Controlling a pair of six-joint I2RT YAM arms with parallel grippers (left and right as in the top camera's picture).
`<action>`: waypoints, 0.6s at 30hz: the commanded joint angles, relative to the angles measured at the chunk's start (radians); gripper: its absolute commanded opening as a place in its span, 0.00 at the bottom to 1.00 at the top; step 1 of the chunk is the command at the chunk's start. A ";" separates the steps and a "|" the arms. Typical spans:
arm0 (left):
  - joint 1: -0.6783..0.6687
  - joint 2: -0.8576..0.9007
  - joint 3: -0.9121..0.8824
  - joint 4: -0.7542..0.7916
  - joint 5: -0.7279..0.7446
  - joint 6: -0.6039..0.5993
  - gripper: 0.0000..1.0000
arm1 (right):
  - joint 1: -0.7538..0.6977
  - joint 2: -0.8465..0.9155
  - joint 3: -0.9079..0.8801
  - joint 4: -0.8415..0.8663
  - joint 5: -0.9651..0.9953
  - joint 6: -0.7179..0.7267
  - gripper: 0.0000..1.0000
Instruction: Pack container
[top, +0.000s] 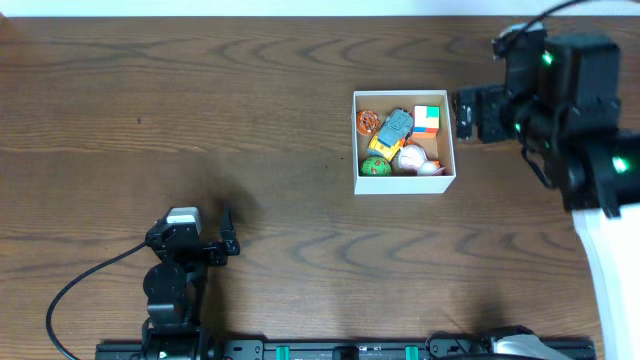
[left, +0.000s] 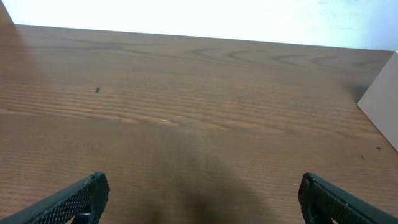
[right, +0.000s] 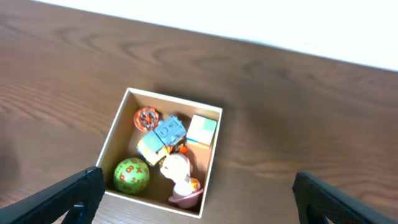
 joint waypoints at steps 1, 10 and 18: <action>0.005 0.006 -0.017 -0.036 -0.008 -0.009 0.98 | -0.021 -0.081 -0.050 -0.001 0.006 0.004 0.99; 0.005 0.006 -0.017 -0.036 -0.008 -0.009 0.98 | -0.148 -0.401 -0.499 0.451 -0.157 0.063 0.99; 0.005 0.006 -0.017 -0.036 -0.008 -0.009 0.98 | -0.185 -0.689 -1.032 0.924 -0.179 0.063 0.99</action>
